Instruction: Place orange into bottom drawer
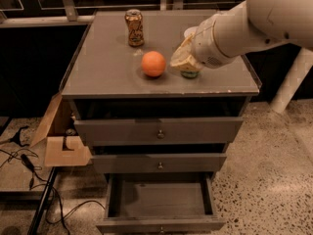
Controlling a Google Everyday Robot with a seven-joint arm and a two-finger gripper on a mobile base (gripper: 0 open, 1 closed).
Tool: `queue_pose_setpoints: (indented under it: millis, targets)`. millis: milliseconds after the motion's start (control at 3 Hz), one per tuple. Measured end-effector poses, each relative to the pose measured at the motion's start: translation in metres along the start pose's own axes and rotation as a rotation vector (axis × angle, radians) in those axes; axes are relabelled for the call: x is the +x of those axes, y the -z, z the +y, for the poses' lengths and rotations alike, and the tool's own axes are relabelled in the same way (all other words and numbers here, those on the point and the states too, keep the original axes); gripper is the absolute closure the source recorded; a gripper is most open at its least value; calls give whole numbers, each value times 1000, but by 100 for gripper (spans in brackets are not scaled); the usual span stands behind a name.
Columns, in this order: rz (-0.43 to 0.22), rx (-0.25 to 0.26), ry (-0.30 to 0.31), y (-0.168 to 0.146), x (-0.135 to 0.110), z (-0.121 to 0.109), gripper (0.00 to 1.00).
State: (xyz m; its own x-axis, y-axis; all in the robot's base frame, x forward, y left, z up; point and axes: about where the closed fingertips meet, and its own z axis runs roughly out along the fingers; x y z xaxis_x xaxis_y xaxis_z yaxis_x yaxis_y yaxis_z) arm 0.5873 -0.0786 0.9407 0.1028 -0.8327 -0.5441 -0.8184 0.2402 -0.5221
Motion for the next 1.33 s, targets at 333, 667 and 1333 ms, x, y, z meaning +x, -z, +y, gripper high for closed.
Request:
queue_pose_setpoints:
  millis: [333,667,1333]
  targets:
    - [-28,-22,20,-20,-11,0,59]
    - [-37,-41,31,-35,-15,0,36]
    - [-33,-70,32,-64,-11,-4,19]
